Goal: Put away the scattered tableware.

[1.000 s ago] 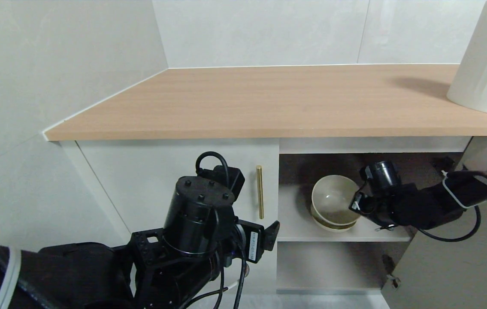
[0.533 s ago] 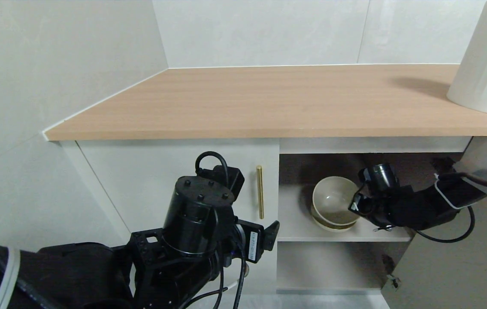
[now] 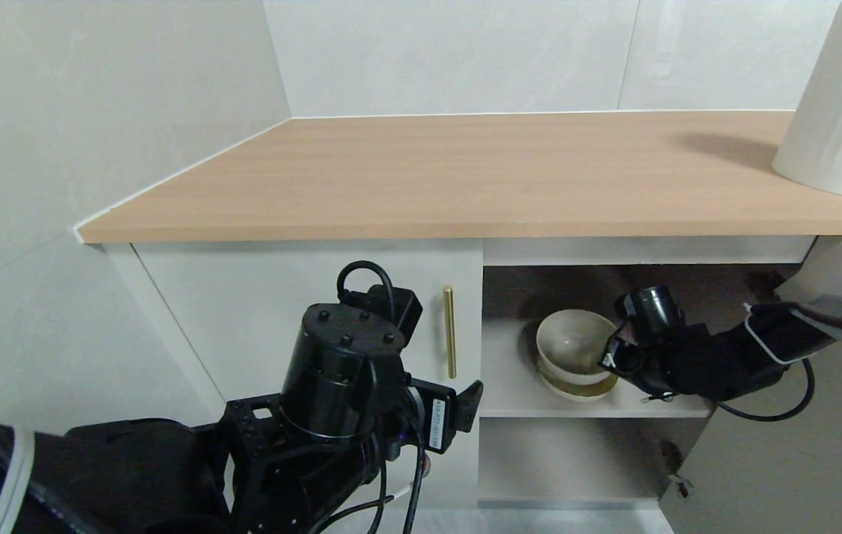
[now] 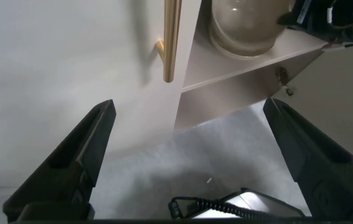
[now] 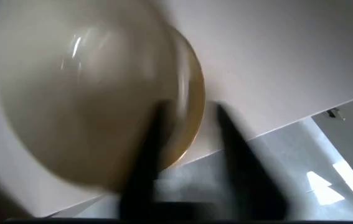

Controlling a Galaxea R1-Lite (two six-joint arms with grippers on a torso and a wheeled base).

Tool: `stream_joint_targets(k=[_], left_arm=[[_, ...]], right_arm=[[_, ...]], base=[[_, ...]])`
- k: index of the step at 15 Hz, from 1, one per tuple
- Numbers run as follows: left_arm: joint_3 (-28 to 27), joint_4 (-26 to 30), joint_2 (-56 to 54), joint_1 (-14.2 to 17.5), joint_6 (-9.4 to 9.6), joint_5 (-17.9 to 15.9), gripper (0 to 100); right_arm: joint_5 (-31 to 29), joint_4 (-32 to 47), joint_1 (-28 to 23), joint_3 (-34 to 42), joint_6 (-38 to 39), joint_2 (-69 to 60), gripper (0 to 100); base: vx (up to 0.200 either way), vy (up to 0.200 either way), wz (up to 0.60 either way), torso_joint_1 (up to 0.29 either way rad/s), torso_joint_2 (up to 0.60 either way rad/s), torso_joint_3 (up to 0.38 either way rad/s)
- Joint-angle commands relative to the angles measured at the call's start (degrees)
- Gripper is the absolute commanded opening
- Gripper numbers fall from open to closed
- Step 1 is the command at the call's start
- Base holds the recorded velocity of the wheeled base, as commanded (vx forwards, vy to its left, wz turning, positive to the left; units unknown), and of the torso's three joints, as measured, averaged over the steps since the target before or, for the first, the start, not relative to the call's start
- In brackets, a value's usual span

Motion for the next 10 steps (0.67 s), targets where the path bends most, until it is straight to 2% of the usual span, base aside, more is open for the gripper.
stream_joint_targets(k=[1, 6, 8, 9, 10], left_arm=[[-0.04, -0.03, 0.06, -0.02, -0.01, 0.01, 100], [-0.04, -0.21, -0.64, 1.74, -0.01, 0.01, 100], [-0.04, -0.12, -2.23, 3.06, -0.1, -0.08, 100], [1.02, 0.41, -4.77, 4.55, -0.89, -0.08, 100], [2.86, 0.58, -6.36, 6.31, -1.07, -0.26, 100]], right_arm=[[0.18, 0.01, 0.86, 0.43, -0.07, -0.5, 100], [1.76, 0.36, 2.36, 2.89, -0.51, -4.36, 100], [4.49, 0.63, 3.06, 5.44, -1.56, -9.02, 100], [8.97, 1.24, 4.64, 10.45, -5.69, -16.23, 100], [10.9, 3.26, 5.96, 12.47, -8.15, -20.71, 100]], base=[[0.0, 0.0, 0.0, 0.0, 0.0, 0.0], [0.0, 0.0, 0.0, 0.0, 0.0, 0.0], [0.0, 0.0, 0.0, 0.0, 0.0, 0.0], [0.0, 0.0, 0.0, 0.0, 0.0, 0.0], [0.0, 0.0, 0.0, 0.0, 0.0, 0.0]])
